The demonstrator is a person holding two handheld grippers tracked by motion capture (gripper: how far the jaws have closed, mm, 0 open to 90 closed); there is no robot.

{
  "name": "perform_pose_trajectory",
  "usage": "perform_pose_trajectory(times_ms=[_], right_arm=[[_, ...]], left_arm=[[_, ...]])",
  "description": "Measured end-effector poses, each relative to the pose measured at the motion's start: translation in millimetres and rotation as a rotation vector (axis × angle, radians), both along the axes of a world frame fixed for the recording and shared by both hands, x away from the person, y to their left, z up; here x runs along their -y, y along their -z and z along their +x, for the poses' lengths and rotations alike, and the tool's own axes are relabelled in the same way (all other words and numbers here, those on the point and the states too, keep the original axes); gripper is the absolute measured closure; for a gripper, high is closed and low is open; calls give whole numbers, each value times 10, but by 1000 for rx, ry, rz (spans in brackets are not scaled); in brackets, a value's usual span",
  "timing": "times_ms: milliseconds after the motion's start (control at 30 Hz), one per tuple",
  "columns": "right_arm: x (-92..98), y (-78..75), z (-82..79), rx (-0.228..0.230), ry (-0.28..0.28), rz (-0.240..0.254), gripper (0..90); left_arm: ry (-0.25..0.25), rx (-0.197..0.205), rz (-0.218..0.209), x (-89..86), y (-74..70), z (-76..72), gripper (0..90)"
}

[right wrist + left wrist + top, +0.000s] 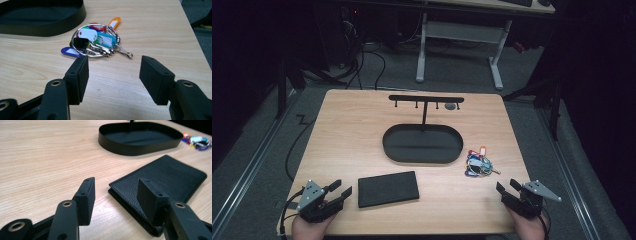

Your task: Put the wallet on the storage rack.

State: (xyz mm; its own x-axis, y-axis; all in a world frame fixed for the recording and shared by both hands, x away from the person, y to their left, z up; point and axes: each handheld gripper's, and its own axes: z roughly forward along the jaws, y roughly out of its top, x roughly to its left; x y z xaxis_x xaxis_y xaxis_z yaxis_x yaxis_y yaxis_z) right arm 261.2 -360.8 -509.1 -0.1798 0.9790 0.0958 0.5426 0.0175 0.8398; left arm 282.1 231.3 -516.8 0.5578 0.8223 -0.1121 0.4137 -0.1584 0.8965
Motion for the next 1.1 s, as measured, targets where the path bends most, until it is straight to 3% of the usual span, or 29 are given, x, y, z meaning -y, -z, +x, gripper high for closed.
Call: perform_pose_trajectory(times_ms=[167, 467, 900, 1100], right_arm=[[-38, 44, 35, -12, -42, -19, 414], [-26, 7, 19, 9, -47, -37, 408], [-31, 21, 57, 10, -70, -63, 432], [-43, 19, 45, 25, -82, -69, 448]], left_arm=[[-6, -15, 56, 61, 11, 28, 488], [-2, -11, 125, 119, 35, 20, 456], [15, 5, 161, 101, 38, -10, 455], [25, 19, 156, 116, 51, -23, 443]])
